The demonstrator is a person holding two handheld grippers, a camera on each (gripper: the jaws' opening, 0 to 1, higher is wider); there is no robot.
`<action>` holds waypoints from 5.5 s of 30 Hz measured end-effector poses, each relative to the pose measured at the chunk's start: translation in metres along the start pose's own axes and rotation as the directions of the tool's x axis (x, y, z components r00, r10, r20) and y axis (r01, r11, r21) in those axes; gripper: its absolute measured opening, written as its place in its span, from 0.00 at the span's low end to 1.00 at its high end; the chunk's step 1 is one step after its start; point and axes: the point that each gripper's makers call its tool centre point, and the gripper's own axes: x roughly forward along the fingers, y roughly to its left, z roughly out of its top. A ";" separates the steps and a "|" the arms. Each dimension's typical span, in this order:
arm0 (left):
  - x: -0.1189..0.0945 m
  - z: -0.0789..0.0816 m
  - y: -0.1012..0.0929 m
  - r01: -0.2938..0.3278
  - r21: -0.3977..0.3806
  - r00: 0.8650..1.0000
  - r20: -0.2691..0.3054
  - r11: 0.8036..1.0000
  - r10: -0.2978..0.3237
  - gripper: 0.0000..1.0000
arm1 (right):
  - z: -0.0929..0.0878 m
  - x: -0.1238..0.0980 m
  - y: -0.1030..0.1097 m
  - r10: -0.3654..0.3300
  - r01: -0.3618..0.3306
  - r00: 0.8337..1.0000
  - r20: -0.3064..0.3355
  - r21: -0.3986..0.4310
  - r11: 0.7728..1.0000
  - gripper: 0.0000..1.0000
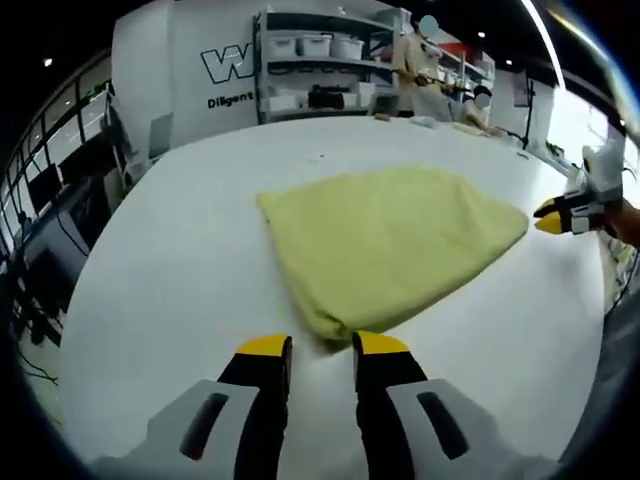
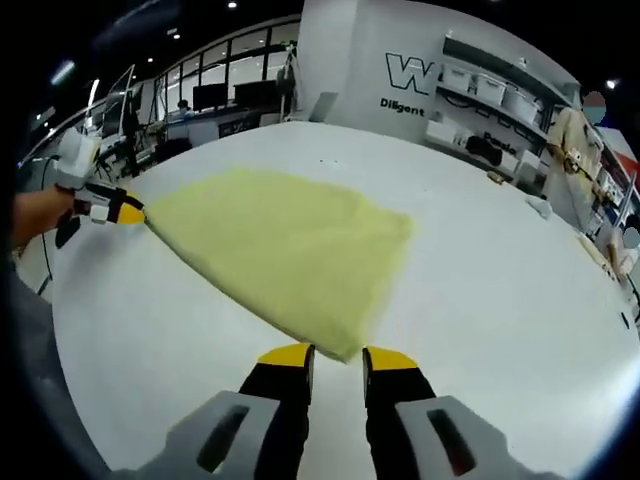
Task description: Fold the garment on the visible template until the final outline fits inside the template.
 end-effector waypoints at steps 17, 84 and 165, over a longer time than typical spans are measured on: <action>0.003 0.001 -0.001 0.016 0.010 1.000 0.005 1.000 -0.016 0.18 | -0.004 0.019 -0.002 0.036 -0.035 0.999 -0.013 0.039 0.999 0.04; -0.041 -0.041 -0.038 0.070 0.136 0.992 -0.113 0.988 -0.055 0.00 | -0.043 -0.028 0.002 0.003 -0.006 0.984 -0.177 -0.012 1.000 0.00; -0.157 0.030 -0.143 0.127 -0.030 0.931 0.348 0.992 -0.108 0.75 | 0.025 -0.142 0.094 -0.031 0.028 0.965 0.259 0.015 1.000 0.66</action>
